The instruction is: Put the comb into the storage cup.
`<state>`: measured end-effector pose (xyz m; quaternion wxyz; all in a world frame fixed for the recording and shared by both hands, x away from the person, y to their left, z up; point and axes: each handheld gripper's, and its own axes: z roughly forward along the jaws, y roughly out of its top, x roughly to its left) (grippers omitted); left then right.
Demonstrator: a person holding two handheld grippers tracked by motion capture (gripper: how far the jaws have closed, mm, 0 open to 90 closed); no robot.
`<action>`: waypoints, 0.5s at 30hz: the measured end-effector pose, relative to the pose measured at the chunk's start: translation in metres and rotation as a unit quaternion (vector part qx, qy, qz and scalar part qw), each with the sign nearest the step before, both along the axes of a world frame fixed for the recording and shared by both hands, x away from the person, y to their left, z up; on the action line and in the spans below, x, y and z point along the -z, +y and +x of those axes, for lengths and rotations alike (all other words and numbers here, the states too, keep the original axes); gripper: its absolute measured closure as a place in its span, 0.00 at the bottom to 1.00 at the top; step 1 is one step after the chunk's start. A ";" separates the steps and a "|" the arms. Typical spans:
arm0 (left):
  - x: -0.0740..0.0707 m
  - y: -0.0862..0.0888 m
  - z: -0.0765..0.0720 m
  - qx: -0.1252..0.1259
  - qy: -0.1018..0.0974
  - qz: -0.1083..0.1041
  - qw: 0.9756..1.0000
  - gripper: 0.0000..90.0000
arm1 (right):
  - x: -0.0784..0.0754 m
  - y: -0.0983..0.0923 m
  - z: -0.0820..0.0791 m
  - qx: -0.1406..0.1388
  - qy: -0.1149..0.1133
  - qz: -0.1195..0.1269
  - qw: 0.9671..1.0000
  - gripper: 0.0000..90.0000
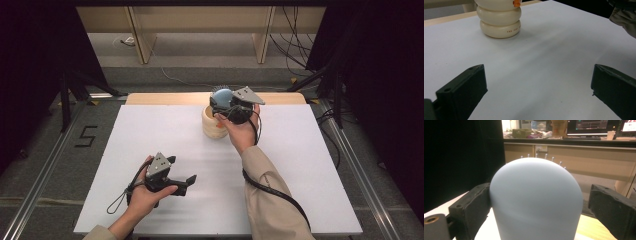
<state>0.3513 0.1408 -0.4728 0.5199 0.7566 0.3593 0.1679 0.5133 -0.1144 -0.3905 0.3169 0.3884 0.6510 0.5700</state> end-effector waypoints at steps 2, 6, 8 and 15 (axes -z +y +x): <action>0.000 0.000 0.000 0.000 0.001 0.001 1.000 0.00 | -0.001 -0.002 -0.002 -0.002 0.000 -0.002 1.000 0.07; 0.000 0.000 0.000 0.000 0.000 0.001 1.000 0.00 | -0.002 -0.004 -0.006 -0.006 -0.002 -0.001 1.000 0.07; 0.000 0.000 0.000 -0.001 -0.001 0.001 1.000 0.00 | -0.004 -0.006 -0.008 -0.005 -0.004 0.001 1.000 0.07; 0.000 0.000 0.000 -0.002 -0.001 0.001 1.000 0.00 | -0.011 -0.011 -0.013 -0.007 -0.009 -0.002 1.000 0.07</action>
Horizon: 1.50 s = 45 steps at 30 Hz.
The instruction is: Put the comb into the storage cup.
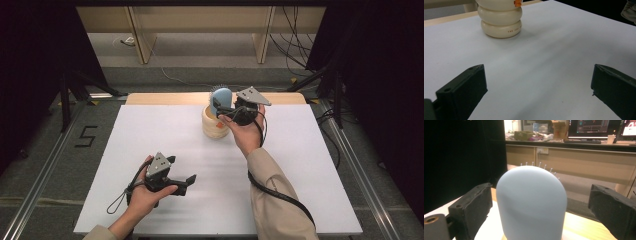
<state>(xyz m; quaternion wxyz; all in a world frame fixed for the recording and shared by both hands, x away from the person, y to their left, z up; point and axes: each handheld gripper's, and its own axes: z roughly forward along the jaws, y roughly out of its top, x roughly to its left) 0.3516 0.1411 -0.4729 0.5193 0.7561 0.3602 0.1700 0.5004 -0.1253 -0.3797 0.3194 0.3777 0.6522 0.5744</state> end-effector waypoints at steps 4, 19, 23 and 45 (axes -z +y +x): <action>0.000 0.000 0.000 -0.002 0.000 -0.001 1.000 0.00 | -0.001 -0.004 -0.004 -0.003 0.000 -0.004 1.000 0.07; 0.000 0.001 0.001 -0.003 0.001 0.000 1.000 0.00 | 0.007 -0.031 -0.018 0.000 0.016 -0.001 1.000 0.07; 0.001 0.001 0.001 -0.003 0.001 0.000 1.000 0.00 | 0.008 -0.037 -0.022 0.000 0.019 0.000 1.000 0.07; 0.000 0.002 0.001 -0.005 0.000 -0.001 1.000 0.00 | 0.021 -0.052 -0.039 -0.010 0.029 -0.026 0.999 0.07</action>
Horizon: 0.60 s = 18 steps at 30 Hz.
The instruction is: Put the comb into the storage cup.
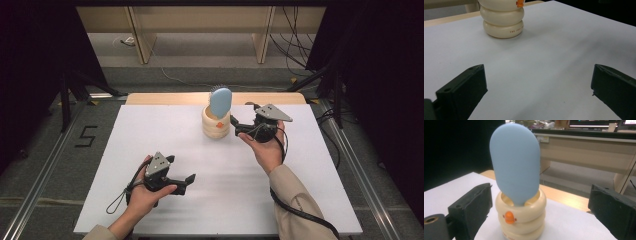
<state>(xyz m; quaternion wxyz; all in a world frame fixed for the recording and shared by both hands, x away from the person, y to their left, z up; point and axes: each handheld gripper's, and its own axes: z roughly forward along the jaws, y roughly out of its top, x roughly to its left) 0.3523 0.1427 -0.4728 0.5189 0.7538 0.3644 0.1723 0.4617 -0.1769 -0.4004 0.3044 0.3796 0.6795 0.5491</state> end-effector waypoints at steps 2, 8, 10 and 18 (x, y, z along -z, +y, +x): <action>0.000 0.000 0.000 0.000 0.000 0.000 1.000 0.00 | 0.002 -0.003 -0.002 0.001 0.004 -0.002 1.000 0.07; 0.000 0.000 0.000 0.000 0.000 0.000 1.000 0.00 | 0.006 -0.010 -0.007 0.001 0.008 -0.009 1.000 0.07; 0.000 0.000 0.000 -0.001 0.000 0.000 1.000 0.00 | 0.007 -0.012 -0.010 0.000 0.008 -0.012 1.000 0.07; 0.000 0.000 0.000 -0.001 0.000 0.000 1.000 0.00 | 0.009 -0.020 -0.018 -0.003 0.013 -0.012 1.000 0.07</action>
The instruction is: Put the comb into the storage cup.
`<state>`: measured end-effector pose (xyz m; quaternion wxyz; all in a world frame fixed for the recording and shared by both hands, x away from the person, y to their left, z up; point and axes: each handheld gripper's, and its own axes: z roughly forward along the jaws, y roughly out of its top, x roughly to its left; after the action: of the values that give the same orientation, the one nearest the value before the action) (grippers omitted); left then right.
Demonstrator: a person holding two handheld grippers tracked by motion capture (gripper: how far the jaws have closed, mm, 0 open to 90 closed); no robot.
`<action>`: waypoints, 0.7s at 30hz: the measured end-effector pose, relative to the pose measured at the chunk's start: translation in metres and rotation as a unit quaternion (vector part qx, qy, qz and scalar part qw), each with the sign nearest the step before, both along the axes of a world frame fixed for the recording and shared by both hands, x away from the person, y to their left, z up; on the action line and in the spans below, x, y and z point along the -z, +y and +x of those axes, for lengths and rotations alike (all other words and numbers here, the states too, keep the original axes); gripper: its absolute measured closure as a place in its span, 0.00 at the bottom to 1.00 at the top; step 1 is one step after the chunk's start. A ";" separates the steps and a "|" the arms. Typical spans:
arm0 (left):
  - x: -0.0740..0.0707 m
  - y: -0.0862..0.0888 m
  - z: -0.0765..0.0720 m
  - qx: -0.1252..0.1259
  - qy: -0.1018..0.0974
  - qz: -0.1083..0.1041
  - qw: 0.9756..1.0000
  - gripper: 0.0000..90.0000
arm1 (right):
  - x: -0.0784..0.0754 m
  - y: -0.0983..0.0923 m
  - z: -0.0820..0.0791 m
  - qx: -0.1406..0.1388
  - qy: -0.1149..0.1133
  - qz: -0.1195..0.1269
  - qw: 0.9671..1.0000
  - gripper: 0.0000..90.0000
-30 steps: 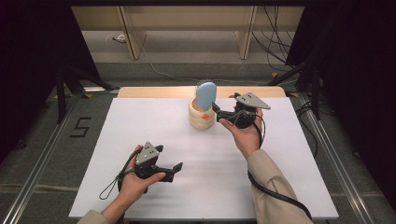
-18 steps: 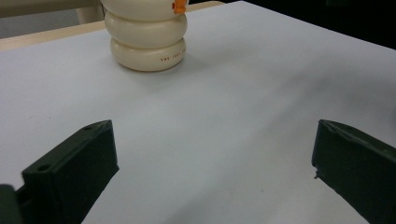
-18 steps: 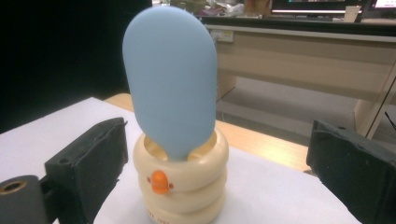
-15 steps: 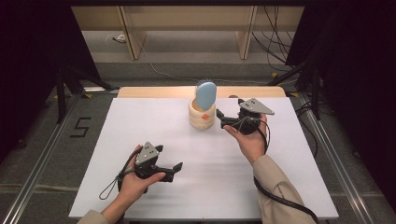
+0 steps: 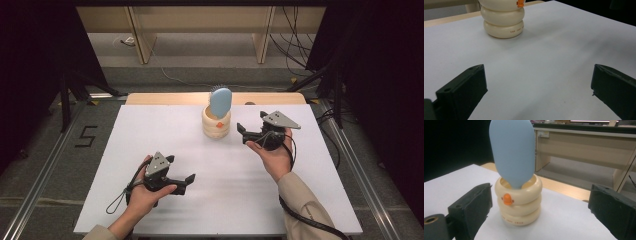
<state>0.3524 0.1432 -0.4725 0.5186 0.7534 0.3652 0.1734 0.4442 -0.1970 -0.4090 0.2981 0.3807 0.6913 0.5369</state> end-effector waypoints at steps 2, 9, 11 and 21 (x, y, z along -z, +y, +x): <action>0.000 0.000 0.000 -0.001 -0.001 0.000 1.000 0.00 | 0.001 -0.001 -0.002 -0.001 0.002 -0.001 1.000 0.07; -0.001 0.001 0.000 -0.001 -0.002 0.001 1.000 0.00 | 0.004 -0.007 -0.010 -0.007 0.008 -0.006 1.000 0.07; -0.001 0.002 0.000 -0.001 -0.002 0.001 1.000 0.00 | 0.004 -0.008 -0.012 -0.009 0.007 -0.008 1.000 0.07; -0.001 0.003 0.000 -0.004 -0.002 0.000 1.000 0.00 | 0.006 -0.016 -0.025 -0.015 0.009 -0.016 1.000 0.07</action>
<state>0.3528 0.1457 -0.4715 0.5183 0.7519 0.3670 0.1769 0.4196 -0.2134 -0.4153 0.2899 0.3703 0.7078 0.5271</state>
